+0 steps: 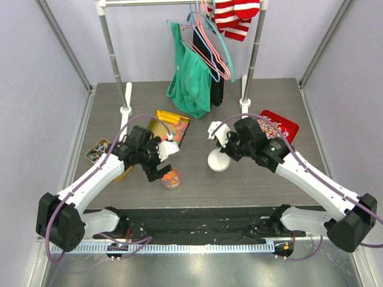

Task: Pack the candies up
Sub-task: Move the packing bottle to the center of the board.

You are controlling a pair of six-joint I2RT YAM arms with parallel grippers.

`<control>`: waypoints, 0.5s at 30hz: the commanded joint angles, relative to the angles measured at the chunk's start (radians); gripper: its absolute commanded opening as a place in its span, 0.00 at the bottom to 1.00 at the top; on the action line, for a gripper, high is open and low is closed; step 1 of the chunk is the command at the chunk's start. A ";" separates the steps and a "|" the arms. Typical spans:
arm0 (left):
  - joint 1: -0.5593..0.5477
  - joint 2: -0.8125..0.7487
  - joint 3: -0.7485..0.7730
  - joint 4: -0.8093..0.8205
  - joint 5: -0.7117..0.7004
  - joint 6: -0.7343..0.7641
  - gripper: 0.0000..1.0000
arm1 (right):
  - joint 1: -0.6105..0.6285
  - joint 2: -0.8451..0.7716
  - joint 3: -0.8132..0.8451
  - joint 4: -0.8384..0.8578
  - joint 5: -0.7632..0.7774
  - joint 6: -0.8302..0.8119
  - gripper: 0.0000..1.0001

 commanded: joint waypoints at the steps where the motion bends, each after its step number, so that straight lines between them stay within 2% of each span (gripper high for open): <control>1: 0.027 -0.071 -0.114 -0.092 -0.167 0.181 1.00 | -0.001 0.002 -0.002 0.029 -0.029 0.004 0.01; 7: 0.028 -0.074 -0.159 -0.086 -0.190 0.276 1.00 | -0.003 -0.007 -0.017 0.036 -0.030 0.012 0.01; 15: 0.010 0.134 -0.165 0.063 -0.138 0.241 1.00 | -0.016 -0.041 -0.036 0.049 -0.035 0.012 0.01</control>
